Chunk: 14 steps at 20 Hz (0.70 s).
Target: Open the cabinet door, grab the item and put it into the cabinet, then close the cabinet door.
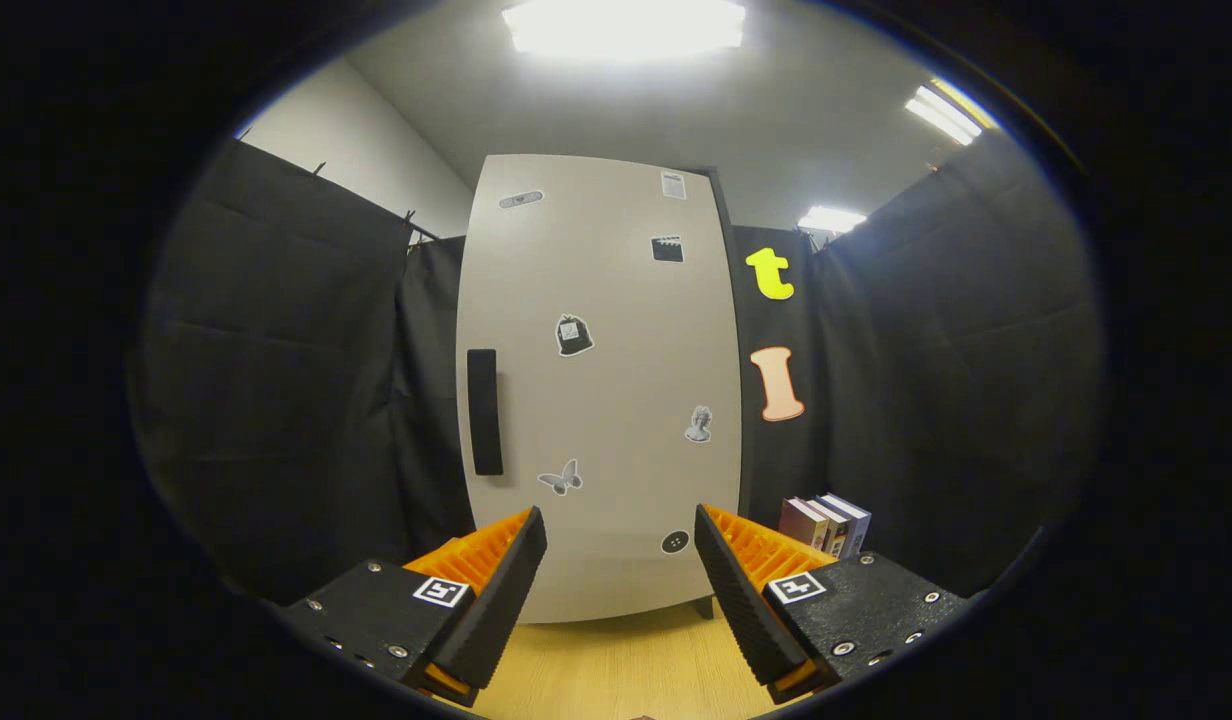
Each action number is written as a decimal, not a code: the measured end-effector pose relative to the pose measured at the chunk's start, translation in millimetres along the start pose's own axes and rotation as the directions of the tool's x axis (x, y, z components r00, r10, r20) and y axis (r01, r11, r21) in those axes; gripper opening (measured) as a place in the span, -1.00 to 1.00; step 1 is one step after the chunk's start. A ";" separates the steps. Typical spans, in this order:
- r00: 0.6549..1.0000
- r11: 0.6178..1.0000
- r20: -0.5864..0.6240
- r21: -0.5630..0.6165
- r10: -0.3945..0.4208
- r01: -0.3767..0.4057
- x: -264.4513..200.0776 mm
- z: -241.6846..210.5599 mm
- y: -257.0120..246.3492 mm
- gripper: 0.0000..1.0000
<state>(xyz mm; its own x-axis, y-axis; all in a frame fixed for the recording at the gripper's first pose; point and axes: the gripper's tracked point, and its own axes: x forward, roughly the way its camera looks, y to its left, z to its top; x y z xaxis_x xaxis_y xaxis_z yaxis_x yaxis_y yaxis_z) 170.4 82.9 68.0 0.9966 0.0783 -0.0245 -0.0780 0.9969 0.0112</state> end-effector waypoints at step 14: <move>0.999 1.000 -0.048 -0.009 0.023 -0.024 -8.7 -24.2 5.0 0.86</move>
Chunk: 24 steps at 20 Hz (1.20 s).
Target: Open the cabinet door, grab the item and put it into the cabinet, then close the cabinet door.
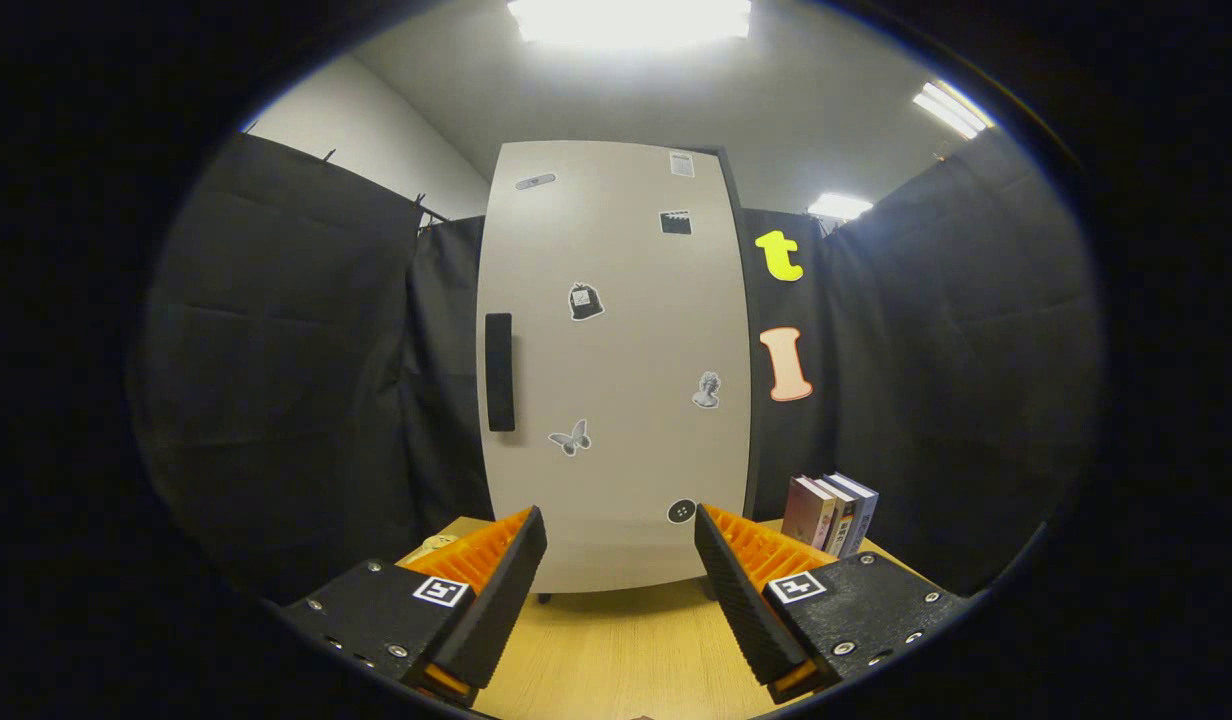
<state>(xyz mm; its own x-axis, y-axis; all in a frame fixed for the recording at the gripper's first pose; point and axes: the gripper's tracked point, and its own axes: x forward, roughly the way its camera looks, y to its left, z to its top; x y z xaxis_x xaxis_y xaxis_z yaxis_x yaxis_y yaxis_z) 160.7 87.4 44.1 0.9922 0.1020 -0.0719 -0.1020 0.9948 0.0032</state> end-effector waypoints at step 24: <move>0.998 0.998 0.065 0.059 -0.024 0.020 -2.4 8.0 -10.9 0.86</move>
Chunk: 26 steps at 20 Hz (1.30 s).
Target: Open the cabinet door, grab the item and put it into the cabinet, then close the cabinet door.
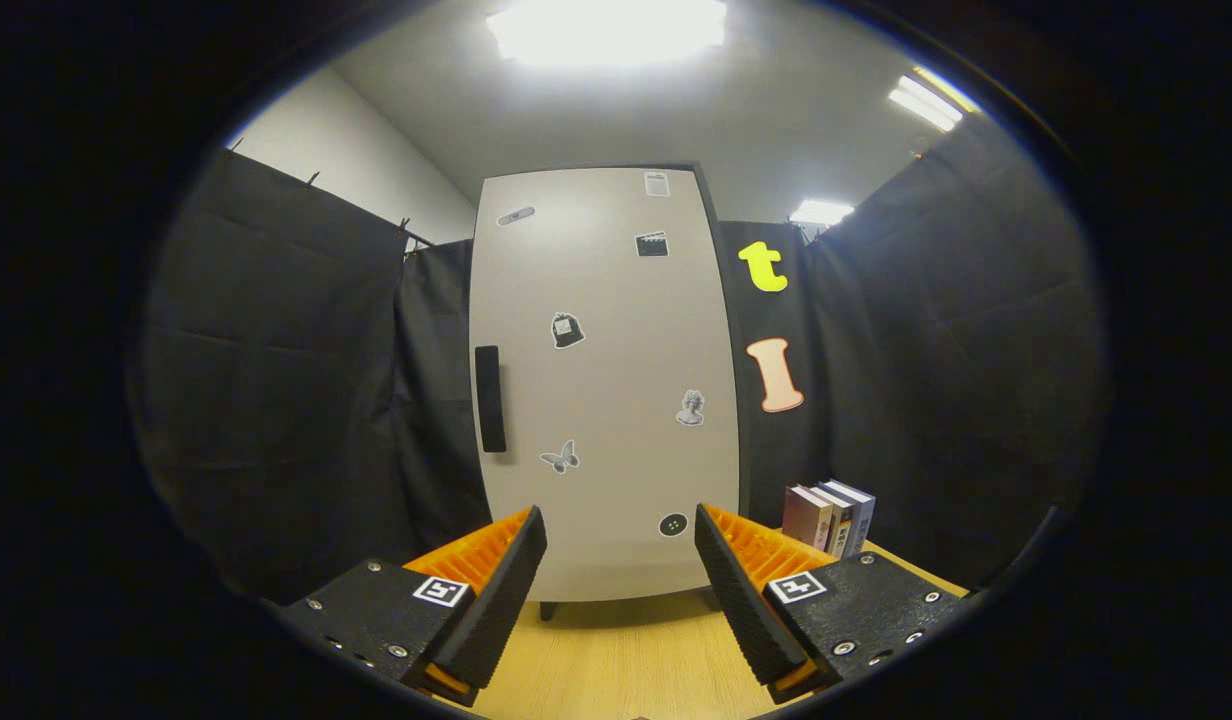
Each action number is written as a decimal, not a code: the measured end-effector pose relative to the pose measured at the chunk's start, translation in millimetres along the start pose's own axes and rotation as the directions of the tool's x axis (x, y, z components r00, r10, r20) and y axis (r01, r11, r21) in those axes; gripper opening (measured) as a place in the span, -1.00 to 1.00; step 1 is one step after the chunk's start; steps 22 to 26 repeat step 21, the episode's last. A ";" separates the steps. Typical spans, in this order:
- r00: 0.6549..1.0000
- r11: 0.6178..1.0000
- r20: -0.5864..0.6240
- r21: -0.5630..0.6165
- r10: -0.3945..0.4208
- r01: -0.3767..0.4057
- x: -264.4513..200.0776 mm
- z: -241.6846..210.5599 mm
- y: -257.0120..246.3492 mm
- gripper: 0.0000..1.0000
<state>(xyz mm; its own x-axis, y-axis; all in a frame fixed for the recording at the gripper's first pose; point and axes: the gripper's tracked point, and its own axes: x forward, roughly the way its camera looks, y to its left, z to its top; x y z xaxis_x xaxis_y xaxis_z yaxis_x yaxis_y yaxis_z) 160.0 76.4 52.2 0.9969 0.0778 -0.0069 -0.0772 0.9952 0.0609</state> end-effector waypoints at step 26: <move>0.996 0.999 0.074 0.002 -0.047 0.047 0.2 19.4 -10.6 0.86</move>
